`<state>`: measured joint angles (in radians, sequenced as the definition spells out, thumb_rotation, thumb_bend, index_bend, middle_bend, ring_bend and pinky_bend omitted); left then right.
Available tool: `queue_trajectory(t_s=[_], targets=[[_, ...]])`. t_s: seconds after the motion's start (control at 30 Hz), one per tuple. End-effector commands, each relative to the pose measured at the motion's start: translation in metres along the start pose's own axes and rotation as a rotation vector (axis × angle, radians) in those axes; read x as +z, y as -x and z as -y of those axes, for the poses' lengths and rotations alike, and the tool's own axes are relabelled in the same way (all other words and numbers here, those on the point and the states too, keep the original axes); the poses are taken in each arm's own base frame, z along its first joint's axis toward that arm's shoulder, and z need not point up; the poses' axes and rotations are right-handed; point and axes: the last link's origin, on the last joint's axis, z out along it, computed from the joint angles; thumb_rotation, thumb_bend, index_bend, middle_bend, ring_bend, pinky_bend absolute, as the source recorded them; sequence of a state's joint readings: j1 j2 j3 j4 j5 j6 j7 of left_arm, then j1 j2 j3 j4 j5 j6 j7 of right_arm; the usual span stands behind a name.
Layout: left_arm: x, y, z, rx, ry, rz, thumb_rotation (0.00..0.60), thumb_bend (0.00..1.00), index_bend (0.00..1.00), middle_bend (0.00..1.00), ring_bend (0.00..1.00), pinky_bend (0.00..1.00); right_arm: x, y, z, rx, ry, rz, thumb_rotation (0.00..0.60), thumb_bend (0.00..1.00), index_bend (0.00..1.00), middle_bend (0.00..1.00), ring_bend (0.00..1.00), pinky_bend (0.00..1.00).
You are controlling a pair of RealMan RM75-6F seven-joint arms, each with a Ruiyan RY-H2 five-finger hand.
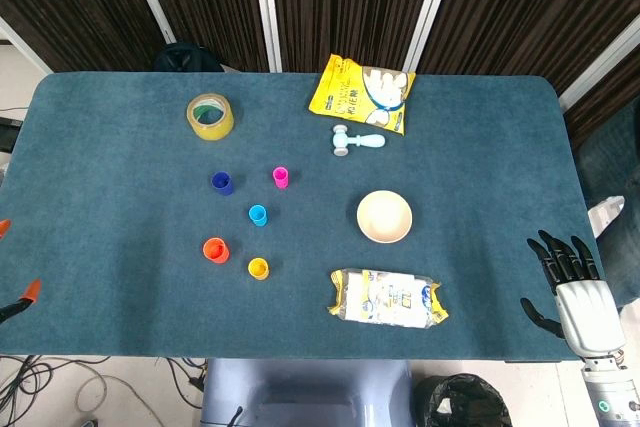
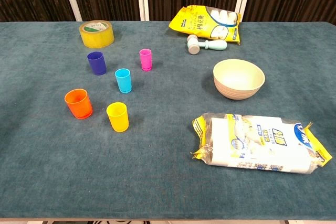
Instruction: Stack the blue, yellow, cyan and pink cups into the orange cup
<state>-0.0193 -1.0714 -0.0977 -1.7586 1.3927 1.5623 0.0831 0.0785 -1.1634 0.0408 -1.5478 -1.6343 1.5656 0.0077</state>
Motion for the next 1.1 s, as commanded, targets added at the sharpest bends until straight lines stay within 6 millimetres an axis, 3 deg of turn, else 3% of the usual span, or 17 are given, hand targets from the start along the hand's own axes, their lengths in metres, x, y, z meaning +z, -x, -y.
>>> queue_trajectory(t_s=[0.03,0.87,1.0,1.1], targets=[[0.000,0.000,0.000,0.000,-0.001,0.000,0.600,0.23,0.11,0.04,0.00,0.00,0.000,0.000,0.000,-0.001,0.001,0.001,0.600,0.32,0.12,0.08,0.12,0.04],[0.002,0.003,0.000,-0.016,0.007,0.020,0.600,0.23,0.11,0.04,0.00,0.00,0.000,-0.001,-0.001,-0.003,0.014,0.000,0.600,0.32,0.12,0.08,0.12,0.04],[0.008,0.005,-0.002,-0.032,0.022,0.029,0.600,0.22,0.11,0.04,0.00,0.00,0.000,-0.003,-0.002,-0.005,0.022,-0.010,0.600,0.32,0.12,0.08,0.12,0.04],[0.024,0.008,-0.006,-0.037,0.059,0.058,0.600,0.22,0.11,0.05,0.00,0.00,-0.001,-0.003,-0.001,-0.005,0.023,-0.012,0.600,0.32,0.12,0.08,0.12,0.04]])
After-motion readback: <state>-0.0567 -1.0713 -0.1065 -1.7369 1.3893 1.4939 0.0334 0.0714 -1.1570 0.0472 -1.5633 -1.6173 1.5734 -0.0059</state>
